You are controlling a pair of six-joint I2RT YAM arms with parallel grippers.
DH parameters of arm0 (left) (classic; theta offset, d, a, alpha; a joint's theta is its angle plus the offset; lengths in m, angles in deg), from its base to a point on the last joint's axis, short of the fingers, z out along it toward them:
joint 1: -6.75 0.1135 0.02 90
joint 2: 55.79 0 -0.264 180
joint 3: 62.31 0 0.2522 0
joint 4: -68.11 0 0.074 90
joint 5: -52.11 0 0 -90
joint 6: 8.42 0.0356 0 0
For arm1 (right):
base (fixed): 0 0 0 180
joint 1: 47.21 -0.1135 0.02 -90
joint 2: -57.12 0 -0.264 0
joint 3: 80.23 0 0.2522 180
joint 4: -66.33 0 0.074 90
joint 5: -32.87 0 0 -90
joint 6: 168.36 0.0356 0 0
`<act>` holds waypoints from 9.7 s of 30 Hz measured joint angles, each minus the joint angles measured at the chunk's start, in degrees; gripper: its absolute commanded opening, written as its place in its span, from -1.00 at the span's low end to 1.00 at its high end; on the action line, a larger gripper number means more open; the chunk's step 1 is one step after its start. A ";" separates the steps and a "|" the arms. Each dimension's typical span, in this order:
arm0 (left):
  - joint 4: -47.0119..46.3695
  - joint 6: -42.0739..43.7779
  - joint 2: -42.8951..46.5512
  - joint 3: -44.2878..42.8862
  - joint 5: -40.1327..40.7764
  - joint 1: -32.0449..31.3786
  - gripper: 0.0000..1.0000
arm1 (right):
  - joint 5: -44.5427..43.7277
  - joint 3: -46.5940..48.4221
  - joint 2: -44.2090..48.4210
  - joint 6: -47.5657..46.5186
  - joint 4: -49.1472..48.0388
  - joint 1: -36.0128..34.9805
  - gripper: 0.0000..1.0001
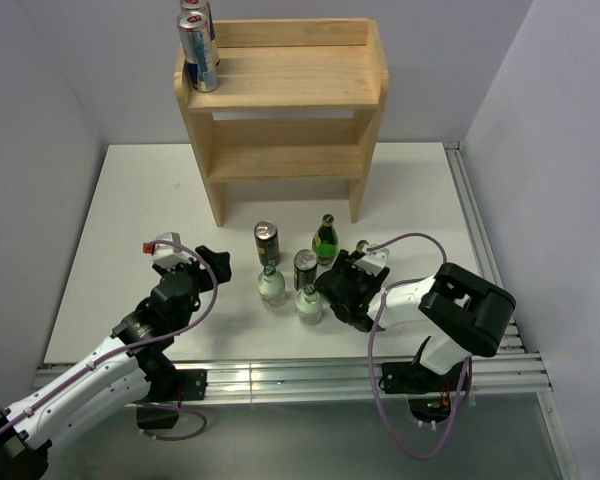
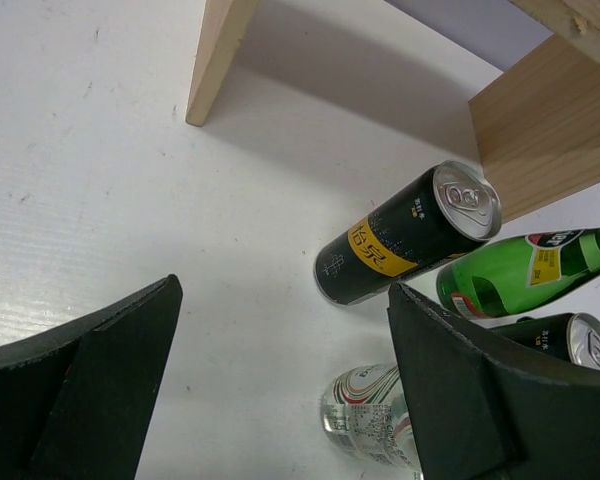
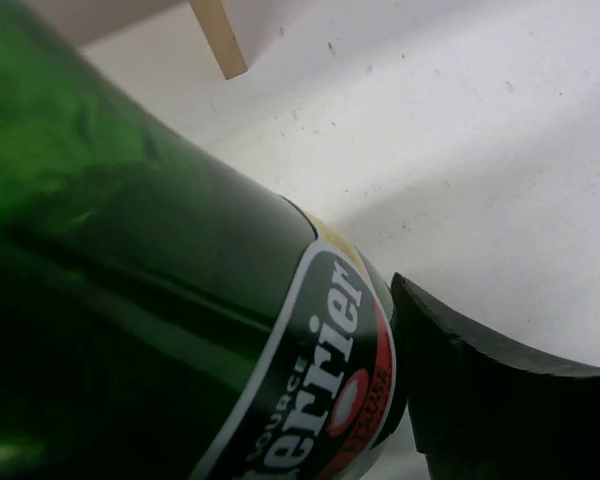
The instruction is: Place and organize the beverage onto the shelf
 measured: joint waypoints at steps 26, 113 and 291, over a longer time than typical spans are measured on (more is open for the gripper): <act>-2.08 0.46 -2.47 0.50 0.39 -0.04 0.81 | -1.20 7.76 2.29 11.91 28.76 -6.91 -1.00; -3.93 1.36 -4.57 1.46 -0.07 -0.13 0.82 | 38.38 113.07 -17.99 -52.06 50.18 24.37 -1.00; -5.09 1.38 -4.61 1.49 -0.07 -0.15 0.83 | 48.76 2.12 2.97 -28.85 -23.15 16.13 1.00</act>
